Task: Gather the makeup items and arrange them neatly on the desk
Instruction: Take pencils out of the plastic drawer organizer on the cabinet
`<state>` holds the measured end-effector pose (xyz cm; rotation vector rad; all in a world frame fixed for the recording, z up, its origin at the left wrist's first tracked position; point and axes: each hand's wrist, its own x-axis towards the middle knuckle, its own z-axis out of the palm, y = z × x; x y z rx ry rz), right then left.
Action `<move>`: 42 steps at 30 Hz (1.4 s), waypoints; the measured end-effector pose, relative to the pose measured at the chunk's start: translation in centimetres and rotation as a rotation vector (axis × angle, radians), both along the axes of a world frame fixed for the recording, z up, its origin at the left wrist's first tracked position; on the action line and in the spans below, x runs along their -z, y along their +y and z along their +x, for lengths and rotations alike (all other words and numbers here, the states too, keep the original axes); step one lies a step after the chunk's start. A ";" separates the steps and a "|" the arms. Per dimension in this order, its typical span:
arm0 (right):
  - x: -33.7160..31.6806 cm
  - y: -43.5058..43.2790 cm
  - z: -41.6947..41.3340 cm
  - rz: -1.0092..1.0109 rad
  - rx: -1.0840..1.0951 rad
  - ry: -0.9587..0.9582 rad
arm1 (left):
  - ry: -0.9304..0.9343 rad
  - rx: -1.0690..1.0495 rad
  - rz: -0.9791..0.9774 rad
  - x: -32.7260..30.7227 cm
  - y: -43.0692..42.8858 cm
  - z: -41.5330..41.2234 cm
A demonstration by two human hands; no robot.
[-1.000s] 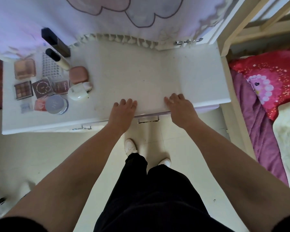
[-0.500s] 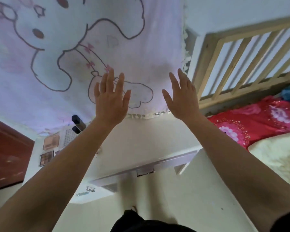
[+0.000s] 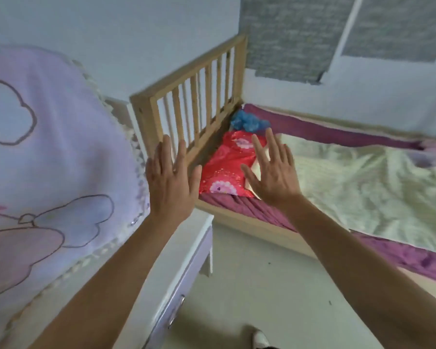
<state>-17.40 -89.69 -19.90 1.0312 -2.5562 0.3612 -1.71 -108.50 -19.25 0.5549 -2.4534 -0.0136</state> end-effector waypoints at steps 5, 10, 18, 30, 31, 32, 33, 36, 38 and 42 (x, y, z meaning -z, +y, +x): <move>0.1 16.7 2.7 0.022 0.386 0.022 | -0.004 0.460 0.098 0.4 12.5 -7.4; -2.0 34.1 8.9 -0.059 0.770 0.088 | 0.009 0.881 0.105 -1.9 29.7 -10.0; -2.8 56.8 22.3 -0.171 1.170 0.174 | 0.059 1.354 0.036 -4.3 57.6 -5.2; -3.7 89.9 42.0 -0.127 1.633 0.218 | 0.064 1.733 0.099 -5.3 96.4 7.7; -3.4 92.1 43.3 -0.126 1.665 0.223 | 0.071 1.766 0.089 -5.1 99.1 8.5; -3.1 94.2 44.4 -0.127 1.699 0.222 | 0.075 1.797 0.088 -4.8 101.7 9.1; -2.6 96.1 45.5 -0.129 1.735 0.217 | 0.073 1.829 0.091 -4.3 104.2 9.7; -0.8 101.4 48.3 -0.128 1.821 0.179 | 0.060 1.925 0.118 -2.4 112.0 11.2; 0.3 105.4 49.9 -0.100 1.855 0.158 | 0.062 1.997 0.139 -1.3 117.4 12.1; 0.8 114.6 52.2 -0.065 1.987 0.151 | 0.030 2.124 0.147 -0.2 129.3 13.3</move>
